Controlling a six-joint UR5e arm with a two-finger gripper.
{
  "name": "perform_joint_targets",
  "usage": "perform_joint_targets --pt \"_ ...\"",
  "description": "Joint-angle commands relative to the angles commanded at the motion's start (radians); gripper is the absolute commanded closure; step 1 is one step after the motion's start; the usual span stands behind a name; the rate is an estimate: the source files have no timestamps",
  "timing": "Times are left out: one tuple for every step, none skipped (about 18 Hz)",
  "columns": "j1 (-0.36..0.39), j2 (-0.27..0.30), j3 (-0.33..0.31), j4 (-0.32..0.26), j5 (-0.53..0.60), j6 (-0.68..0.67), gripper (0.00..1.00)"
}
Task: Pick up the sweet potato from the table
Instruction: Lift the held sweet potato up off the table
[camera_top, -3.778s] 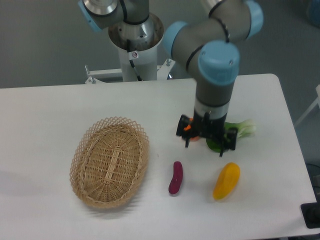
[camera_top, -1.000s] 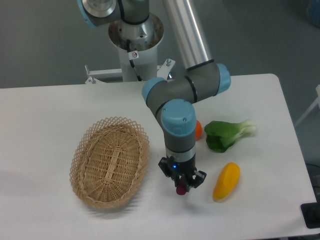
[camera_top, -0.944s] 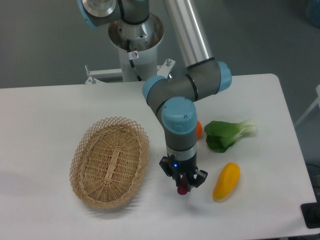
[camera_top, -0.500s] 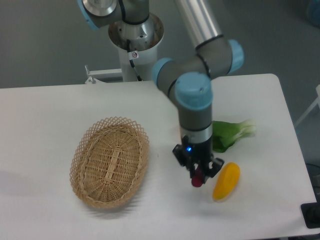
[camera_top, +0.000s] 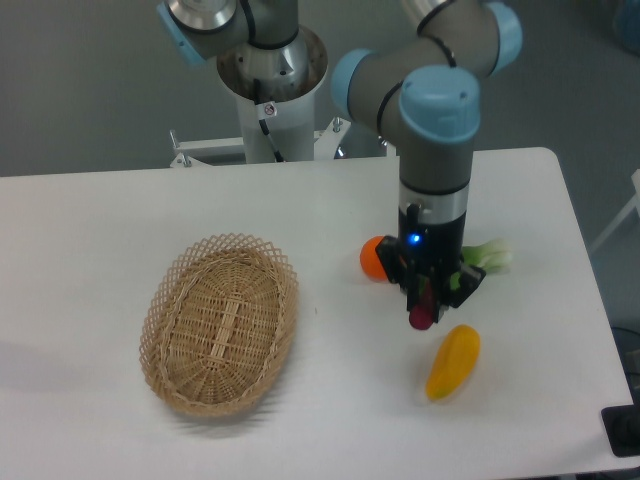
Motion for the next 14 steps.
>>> perform_joint_targets --pt "0.003 0.002 0.003 -0.002 0.0 0.0 0.78" --pt "0.005 0.002 0.005 -0.002 0.0 0.002 0.78" --pt "0.003 0.002 0.006 0.0 0.0 0.0 0.78" --pt "0.005 0.002 0.006 0.0 0.0 0.0 0.78" --pt "0.005 0.002 0.006 0.0 0.0 0.0 0.78" --pt "0.005 0.002 0.005 0.0 0.0 0.0 0.78" --pt "0.003 0.002 0.006 0.001 0.0 -0.002 0.78" --pt "0.003 0.002 0.006 0.003 -0.002 -0.002 0.78" --pt "0.005 0.002 0.009 0.003 -0.002 -0.002 0.78" --pt "0.005 0.002 0.009 0.003 -0.002 -0.002 0.78" --pt "0.003 0.002 0.009 0.003 -0.002 -0.002 0.78" --pt "0.003 0.002 0.009 0.003 -0.002 -0.002 0.78" --pt "0.003 0.002 0.014 0.005 -0.002 -0.003 0.78" --pt "0.003 0.002 0.015 0.003 -0.002 -0.003 0.78"
